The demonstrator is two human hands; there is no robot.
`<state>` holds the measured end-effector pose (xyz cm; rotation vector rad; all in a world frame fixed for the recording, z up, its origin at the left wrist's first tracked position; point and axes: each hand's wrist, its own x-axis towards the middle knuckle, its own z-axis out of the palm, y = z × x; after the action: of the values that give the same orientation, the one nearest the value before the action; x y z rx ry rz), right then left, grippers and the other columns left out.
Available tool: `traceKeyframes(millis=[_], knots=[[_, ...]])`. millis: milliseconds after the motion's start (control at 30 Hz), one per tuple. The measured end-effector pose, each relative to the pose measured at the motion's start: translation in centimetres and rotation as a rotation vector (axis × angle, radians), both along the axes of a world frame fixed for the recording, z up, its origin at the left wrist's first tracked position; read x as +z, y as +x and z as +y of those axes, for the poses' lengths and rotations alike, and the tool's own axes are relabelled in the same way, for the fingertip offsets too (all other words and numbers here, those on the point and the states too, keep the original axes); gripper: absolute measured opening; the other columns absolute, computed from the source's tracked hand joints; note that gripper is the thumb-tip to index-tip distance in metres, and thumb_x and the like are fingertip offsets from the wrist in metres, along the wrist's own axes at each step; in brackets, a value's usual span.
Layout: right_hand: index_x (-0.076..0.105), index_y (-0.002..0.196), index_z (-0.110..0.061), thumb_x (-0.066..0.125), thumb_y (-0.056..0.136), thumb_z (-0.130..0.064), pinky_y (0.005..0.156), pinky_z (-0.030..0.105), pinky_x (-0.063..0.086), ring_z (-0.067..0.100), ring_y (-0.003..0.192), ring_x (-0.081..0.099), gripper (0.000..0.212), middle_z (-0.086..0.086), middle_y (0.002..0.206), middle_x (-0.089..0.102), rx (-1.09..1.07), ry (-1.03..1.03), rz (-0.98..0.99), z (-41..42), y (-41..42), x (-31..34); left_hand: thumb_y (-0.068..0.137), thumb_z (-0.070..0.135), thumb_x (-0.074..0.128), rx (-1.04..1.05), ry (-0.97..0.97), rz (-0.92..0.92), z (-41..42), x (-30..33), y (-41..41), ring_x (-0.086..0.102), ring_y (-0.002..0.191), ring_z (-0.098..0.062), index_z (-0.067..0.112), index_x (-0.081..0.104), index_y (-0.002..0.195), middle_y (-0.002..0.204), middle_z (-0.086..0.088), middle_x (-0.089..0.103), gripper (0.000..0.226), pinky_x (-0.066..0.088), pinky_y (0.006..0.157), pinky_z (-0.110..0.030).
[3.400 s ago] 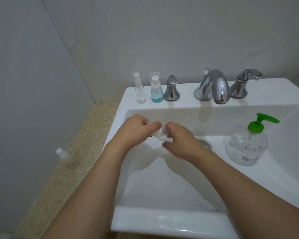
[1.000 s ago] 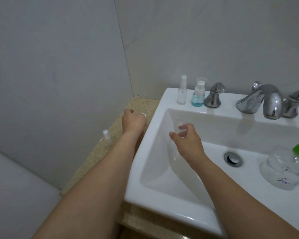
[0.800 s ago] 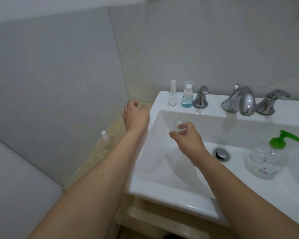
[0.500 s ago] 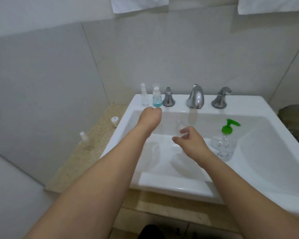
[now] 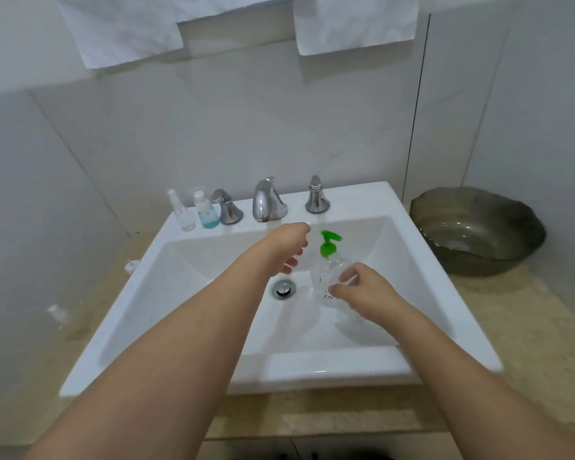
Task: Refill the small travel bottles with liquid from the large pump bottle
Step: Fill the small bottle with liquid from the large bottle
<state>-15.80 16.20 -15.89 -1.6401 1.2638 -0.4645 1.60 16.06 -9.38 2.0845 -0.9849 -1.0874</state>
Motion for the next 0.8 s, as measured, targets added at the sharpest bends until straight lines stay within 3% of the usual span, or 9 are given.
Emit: traceKeyframes(millis=[133, 267, 400, 633, 800], knots=[[0.052, 0.099, -0.022, 0.066, 0.081, -0.037, 0.069, 0.033, 0.048, 0.018, 0.079, 0.061, 0.027, 0.000, 0.093, 0.061, -0.095, -0.069, -0.050, -0.7, -0.4, -0.3, 0.106, 0.045, 0.035, -0.003, 0.015, -0.010, -2.3, -0.3, -1.5, 0.059, 0.113, -0.033, 0.005, 0.060, 0.120, 0.124, -0.012, 0.060, 0.049, 0.049, 0.102, -0.049], [0.050, 0.098, -0.022, 0.063, 0.079, -0.038, 0.074, 0.037, 0.050, 0.021, 0.080, 0.062, 0.028, 0.001, 0.087, 0.062, -0.145, -0.115, -0.031, -1.4, -0.1, -0.4, 0.106, 0.051, 0.030, -0.022, 0.070, 0.007, -4.3, -0.5, -2.3, 0.056, 0.116, -0.037, 0.006, 0.055, 0.128, 0.127, -0.014, 0.059, 0.056, 0.048, 0.102, -0.056], [0.049, 0.096, -0.021, 0.062, 0.079, -0.036, 0.068, 0.035, 0.049, 0.024, 0.078, 0.062, 0.026, 0.000, 0.080, 0.062, -0.132, -0.123, -0.001, -1.9, 0.4, -0.3, 0.104, 0.055, 0.031, -0.010, 0.172, 0.053, -5.8, -0.6, -2.3, 0.053, 0.120, -0.048, 0.007, 0.046, 0.140, 0.129, -0.016, 0.057, 0.062, 0.050, 0.095, -0.062], [0.049, 0.099, -0.024, 0.062, 0.078, -0.038, 0.058, 0.031, 0.043, 0.021, 0.070, 0.059, 0.028, -0.002, 0.077, 0.059, -0.090, -0.205, 0.092, -3.5, 0.2, -0.1, 0.099, 0.064, 0.029, -0.023, 0.296, 0.076, -7.4, -0.6, -2.0, 0.056, 0.118, -0.056, 0.004, 0.048, 0.140, 0.132, -0.022, 0.059, 0.075, 0.054, 0.088, -0.066], [0.049, 0.100, -0.026, 0.063, 0.079, -0.040, 0.065, 0.035, 0.049, 0.022, 0.074, 0.061, 0.029, -0.001, 0.080, 0.060, -0.047, -0.203, 0.027, -3.8, 0.3, -0.8, 0.099, 0.065, 0.026, -0.015, 0.361, 0.044, -8.1, -0.6, -2.9, 0.048, 0.126, -0.060, 0.004, 0.041, 0.144, 0.138, -0.026, 0.053, 0.078, 0.052, 0.085, -0.072]])
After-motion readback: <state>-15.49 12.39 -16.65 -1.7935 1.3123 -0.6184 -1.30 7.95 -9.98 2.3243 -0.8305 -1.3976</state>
